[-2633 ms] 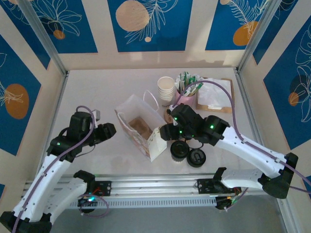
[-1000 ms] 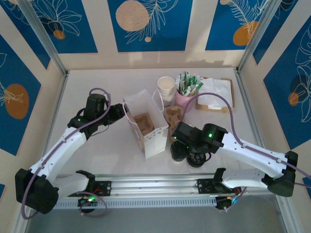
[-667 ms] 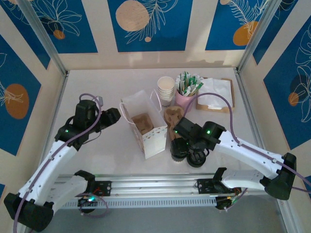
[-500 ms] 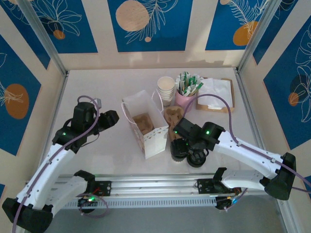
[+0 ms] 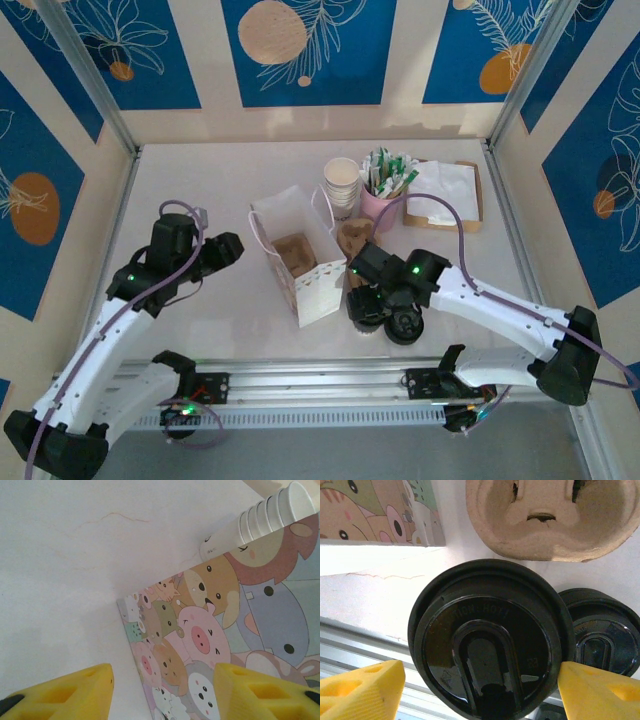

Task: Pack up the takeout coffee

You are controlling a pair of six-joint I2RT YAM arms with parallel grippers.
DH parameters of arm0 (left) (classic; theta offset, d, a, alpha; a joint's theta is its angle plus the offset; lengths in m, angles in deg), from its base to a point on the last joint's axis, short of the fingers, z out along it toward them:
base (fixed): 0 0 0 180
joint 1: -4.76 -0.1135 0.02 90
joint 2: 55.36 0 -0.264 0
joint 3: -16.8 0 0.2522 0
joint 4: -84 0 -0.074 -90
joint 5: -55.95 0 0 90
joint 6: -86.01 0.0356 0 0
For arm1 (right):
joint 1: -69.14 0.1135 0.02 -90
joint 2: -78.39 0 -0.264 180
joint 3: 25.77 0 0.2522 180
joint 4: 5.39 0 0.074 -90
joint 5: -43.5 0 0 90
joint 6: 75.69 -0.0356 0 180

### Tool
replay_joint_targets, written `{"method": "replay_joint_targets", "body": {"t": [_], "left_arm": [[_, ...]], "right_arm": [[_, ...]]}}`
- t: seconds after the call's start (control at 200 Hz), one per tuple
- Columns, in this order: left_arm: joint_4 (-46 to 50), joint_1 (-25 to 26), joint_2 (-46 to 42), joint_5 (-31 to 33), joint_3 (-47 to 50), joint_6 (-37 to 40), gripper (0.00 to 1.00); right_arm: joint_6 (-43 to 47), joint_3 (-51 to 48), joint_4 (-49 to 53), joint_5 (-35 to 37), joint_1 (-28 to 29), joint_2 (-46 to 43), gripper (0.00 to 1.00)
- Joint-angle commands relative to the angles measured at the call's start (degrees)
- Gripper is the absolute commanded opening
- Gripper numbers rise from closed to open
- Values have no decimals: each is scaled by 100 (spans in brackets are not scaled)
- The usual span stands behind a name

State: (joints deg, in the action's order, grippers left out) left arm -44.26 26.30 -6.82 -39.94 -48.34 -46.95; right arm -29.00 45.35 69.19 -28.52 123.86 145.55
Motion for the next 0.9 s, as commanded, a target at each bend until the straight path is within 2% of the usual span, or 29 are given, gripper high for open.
{"method": "replay_joint_targets", "body": {"t": [0.0,0.385,0.895], "left_arm": [[155,-18,-107,66,0,94,56],[302,-17,-181,90,5,112,57],[274,-15,-195,33,29,61,58]], "right_arm": [[108,-50,-10,24,-27,102,79],[156,29,115,205,-18,412,77],[174,144,185,313,-5,533,80]]}}
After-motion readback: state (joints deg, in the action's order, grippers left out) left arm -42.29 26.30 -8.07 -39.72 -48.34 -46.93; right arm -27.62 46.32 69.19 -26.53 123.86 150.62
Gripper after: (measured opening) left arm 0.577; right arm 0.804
